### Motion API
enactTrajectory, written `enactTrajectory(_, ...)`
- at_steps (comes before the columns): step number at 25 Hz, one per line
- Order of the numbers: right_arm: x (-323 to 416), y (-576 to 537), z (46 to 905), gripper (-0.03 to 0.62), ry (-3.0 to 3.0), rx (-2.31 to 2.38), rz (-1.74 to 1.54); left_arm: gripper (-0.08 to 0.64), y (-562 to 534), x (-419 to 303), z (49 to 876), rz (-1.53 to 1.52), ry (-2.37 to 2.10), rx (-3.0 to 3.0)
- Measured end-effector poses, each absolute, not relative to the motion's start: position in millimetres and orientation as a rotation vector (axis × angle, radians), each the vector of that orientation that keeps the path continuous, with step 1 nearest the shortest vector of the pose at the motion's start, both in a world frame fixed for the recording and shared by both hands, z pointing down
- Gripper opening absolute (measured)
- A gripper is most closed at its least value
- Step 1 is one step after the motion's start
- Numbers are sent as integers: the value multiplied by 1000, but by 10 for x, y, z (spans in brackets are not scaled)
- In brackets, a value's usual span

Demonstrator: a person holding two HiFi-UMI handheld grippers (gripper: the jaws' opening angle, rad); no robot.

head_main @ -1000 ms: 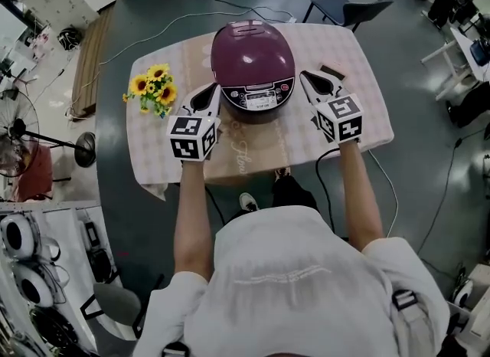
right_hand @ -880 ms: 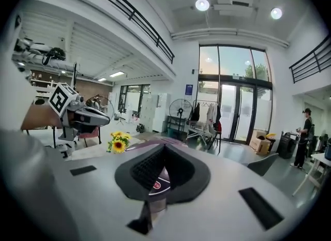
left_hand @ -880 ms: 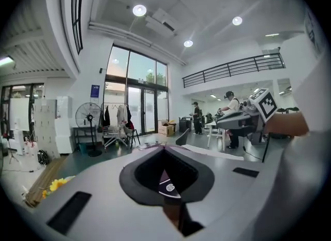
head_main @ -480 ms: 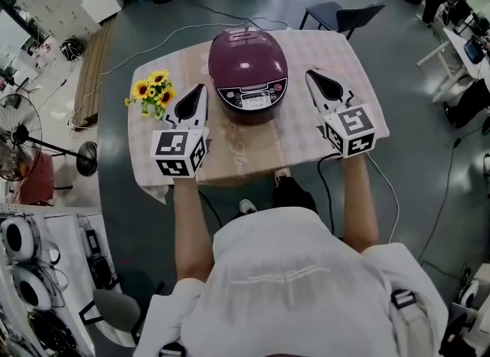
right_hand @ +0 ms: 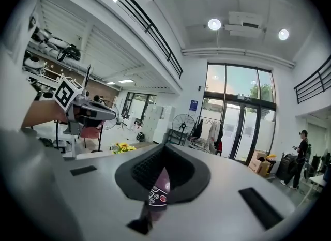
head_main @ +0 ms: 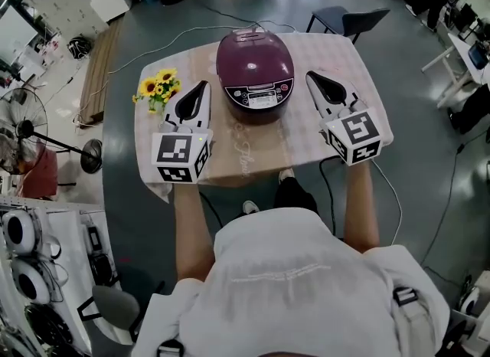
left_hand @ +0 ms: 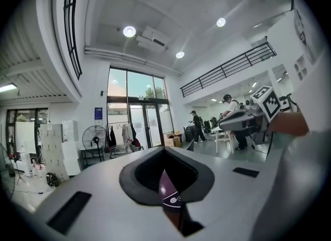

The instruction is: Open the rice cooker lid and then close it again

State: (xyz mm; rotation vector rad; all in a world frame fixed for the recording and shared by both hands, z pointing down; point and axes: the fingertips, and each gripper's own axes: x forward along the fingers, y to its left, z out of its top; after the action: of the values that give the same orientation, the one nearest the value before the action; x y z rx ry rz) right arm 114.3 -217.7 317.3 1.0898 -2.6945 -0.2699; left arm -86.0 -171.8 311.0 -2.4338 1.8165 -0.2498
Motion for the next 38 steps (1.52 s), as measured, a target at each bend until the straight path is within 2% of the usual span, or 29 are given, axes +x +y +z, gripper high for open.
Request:
enactTrajectory(16,874,-2151,3063,25,-2712,1031,-322,15,-1704,-817,2892,-234,1768,-2421)
enactTrajectory(38,844,-2185,3135,25,-2688,1028,-326,17,-1713,-939,2999,-258,1788,-2427)
